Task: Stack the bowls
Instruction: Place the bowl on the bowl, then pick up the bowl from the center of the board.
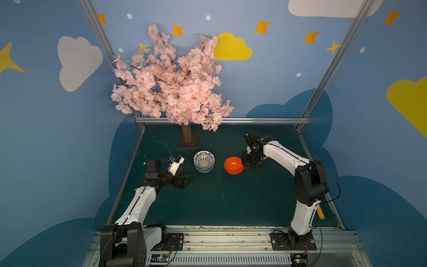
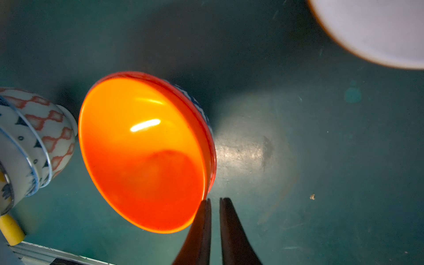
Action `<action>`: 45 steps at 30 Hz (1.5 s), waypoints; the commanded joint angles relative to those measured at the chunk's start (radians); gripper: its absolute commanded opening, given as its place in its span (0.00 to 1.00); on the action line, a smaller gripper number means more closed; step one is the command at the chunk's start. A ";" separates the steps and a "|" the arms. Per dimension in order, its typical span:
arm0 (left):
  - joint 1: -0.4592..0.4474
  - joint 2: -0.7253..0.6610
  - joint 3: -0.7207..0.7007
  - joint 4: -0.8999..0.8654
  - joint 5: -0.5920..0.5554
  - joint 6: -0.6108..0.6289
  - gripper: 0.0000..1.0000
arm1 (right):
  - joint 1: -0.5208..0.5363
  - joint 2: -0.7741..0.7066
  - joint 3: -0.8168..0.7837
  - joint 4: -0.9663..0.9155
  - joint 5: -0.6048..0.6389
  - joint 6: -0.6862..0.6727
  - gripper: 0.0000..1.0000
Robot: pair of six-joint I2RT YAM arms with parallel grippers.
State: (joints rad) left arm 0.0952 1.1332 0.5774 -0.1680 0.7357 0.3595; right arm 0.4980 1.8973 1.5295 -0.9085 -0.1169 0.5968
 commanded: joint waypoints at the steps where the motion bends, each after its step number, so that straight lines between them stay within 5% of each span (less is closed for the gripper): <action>1: -0.003 -0.006 -0.011 0.006 0.005 0.002 1.00 | -0.006 -0.046 -0.013 -0.002 0.002 -0.010 0.15; 4: -0.003 -0.008 -0.011 0.005 0.004 0.003 1.00 | -0.019 -0.075 -0.025 0.008 0.003 -0.013 0.16; 13: -0.003 -0.003 -0.007 0.000 0.006 0.001 1.00 | -0.194 -0.223 -0.163 0.117 0.049 0.032 0.44; 31: 0.001 -0.001 -0.001 -0.001 -0.006 -0.013 1.00 | -0.349 -0.159 -0.164 0.212 0.197 0.038 0.41; 45: 0.001 0.007 -0.004 0.004 -0.006 -0.011 1.00 | -0.367 -0.017 -0.075 0.243 0.148 0.024 0.39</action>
State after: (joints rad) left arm 0.0952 1.1339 0.5774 -0.1677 0.7246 0.3508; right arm 0.1337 1.8557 1.4273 -0.6815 0.0410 0.6277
